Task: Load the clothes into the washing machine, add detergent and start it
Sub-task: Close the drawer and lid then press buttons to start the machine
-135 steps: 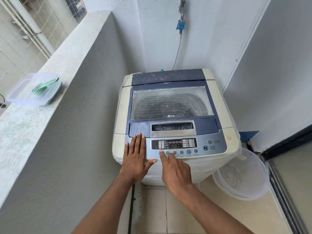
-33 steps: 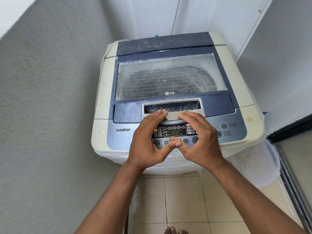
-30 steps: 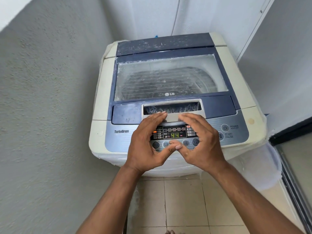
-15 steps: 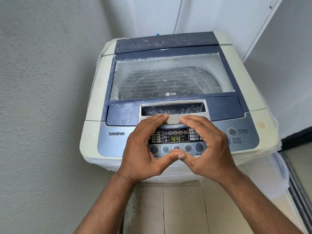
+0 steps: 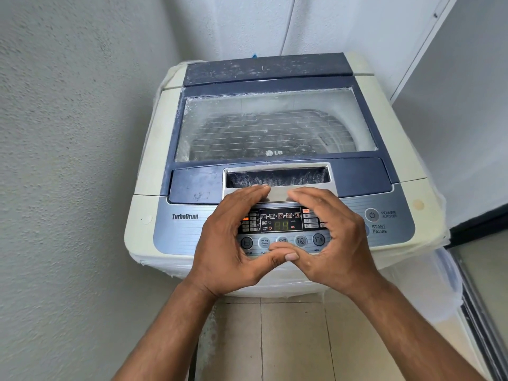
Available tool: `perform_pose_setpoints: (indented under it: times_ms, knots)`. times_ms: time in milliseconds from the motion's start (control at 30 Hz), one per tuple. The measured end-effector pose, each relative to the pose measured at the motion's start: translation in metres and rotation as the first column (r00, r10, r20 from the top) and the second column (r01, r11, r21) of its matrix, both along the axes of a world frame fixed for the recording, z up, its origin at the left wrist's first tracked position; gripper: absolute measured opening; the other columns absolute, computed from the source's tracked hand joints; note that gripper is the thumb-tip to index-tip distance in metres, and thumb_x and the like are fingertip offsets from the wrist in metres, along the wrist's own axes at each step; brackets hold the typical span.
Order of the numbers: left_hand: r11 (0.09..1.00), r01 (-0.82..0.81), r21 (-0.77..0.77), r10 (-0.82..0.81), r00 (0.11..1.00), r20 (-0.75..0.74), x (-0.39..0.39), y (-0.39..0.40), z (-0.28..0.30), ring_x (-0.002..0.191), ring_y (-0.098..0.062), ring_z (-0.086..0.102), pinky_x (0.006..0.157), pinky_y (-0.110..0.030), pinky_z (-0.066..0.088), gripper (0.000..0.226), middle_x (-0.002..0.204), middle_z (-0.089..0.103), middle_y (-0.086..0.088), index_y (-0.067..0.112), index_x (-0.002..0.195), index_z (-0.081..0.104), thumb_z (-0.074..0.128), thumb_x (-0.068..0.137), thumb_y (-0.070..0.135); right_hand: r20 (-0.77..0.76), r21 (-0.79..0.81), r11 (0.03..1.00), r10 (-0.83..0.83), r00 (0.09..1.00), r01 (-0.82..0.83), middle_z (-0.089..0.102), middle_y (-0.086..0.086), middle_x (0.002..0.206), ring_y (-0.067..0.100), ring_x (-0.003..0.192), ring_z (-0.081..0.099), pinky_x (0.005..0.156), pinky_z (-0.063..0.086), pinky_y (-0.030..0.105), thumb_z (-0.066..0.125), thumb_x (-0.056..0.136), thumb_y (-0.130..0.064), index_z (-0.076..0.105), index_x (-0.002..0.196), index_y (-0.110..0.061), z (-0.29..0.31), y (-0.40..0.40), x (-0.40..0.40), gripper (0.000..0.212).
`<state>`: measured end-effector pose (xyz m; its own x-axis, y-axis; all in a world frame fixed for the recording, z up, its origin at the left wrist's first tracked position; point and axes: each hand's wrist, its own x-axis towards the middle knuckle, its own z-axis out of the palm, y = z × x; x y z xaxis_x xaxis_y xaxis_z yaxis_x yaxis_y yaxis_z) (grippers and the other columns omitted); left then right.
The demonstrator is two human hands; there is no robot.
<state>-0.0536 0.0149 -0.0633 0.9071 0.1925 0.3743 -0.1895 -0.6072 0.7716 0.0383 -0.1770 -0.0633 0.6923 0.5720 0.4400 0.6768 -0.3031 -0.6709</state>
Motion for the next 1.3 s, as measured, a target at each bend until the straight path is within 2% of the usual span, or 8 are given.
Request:
perform_pose_setpoints:
  times_ms: [367,567,700,767,867,1033,1167,1300]
  knots:
    - [0.985,0.052,0.162,-0.033,0.993,-0.117,-0.001,-0.001,0.006,0.152,-0.015,0.038,0.123,-0.045,0.038,0.127,0.158,0.048,0.003,0.014,0.153,0.049,0.092,0.049,0.073,0.064,-0.22,0.975,-0.004,0.998,0.018,0.058,0.002,0.137,0.017,0.126,0.058,0.105,0.053,0.037,0.083,0.082,-0.045,0.061,0.141,-0.009,0.008,-0.005,-0.009,0.072]
    - [0.945,-0.019,0.325,0.081,0.981,-0.177,-0.004,0.001,0.005,0.158,-0.018,0.023,0.126,-0.051,0.032,0.13,0.168,0.031,0.001,0.016,0.159,0.039,0.075,0.058,0.088,0.14,-0.352,0.924,-0.105,0.985,0.148,0.054,0.003,0.138,0.02,0.126,0.054,0.099,0.057,0.041,0.078,0.084,-0.049,0.06,0.14,-0.012,0.01,-0.017,-0.015,0.069]
    - [0.895,-0.104,0.434,0.212,0.955,-0.207,-0.01,0.005,0.005,0.159,-0.022,0.019,0.129,-0.05,0.022,0.133,0.17,0.028,-0.005,0.013,0.16,0.035,0.058,0.061,0.098,0.208,-0.44,0.861,-0.178,0.962,0.254,0.051,0.009,0.14,0.027,0.129,0.051,0.105,0.053,0.043,0.073,0.086,-0.054,0.062,0.138,-0.015,0.012,-0.028,-0.019,0.066]
    - [0.881,-0.101,0.463,0.227,0.948,-0.224,-0.014,0.008,0.007,0.16,-0.023,0.018,0.13,-0.053,0.019,0.134,0.171,0.026,-0.006,0.013,0.162,0.033,0.052,0.062,0.101,0.254,-0.468,0.822,-0.226,0.94,0.324,0.051,0.013,0.139,0.031,0.128,0.051,0.102,0.052,0.046,0.073,0.085,-0.057,0.064,0.134,-0.016,0.013,-0.033,-0.023,0.065]
    - [0.873,-0.124,0.472,0.262,0.935,-0.239,-0.019,0.01,0.009,0.16,-0.025,0.015,0.129,-0.054,0.02,0.135,0.173,0.019,-0.006,0.016,0.163,0.03,0.051,0.061,0.102,0.312,-0.483,0.779,-0.272,0.91,0.399,0.052,0.014,0.131,0.032,0.12,0.051,0.092,0.053,0.048,0.075,0.082,-0.056,0.068,0.129,-0.017,0.017,-0.044,-0.026,0.061]
    - [0.882,-0.209,0.422,0.359,0.878,-0.316,-0.029,0.011,0.011,0.162,-0.023,0.007,0.13,-0.05,0.014,0.141,0.175,0.01,-0.004,0.02,0.165,0.024,0.05,0.055,0.104,0.349,-0.516,0.75,-0.255,0.902,0.412,0.045,0.004,0.102,0.025,0.095,0.048,0.076,0.05,0.041,0.077,0.081,-0.055,0.069,0.13,-0.018,0.019,-0.064,-0.027,0.062]
    - [0.879,-0.183,0.441,0.347,0.878,-0.329,-0.036,0.012,0.009,0.161,-0.009,-0.011,0.131,-0.047,0.0,0.135,0.176,-0.001,0.005,0.023,0.168,0.012,0.044,0.064,0.103,0.396,-0.544,0.719,-0.235,0.888,0.433,0.048,0.006,0.097,0.025,0.088,0.05,0.071,0.046,0.039,0.08,0.08,-0.052,0.069,0.131,-0.017,0.02,-0.076,-0.032,0.062]
    - [0.881,-0.193,0.432,0.35,0.88,-0.32,-0.038,0.011,0.01,0.16,-0.004,-0.013,0.131,-0.043,-0.004,0.132,0.175,-0.004,0.011,0.027,0.168,0.01,0.041,0.065,0.104,0.397,-0.546,0.702,-0.263,0.879,0.457,0.05,0.006,0.096,0.026,0.087,0.052,0.07,0.047,0.04,0.081,0.08,-0.048,0.069,0.131,-0.013,0.019,-0.084,-0.035,0.063]
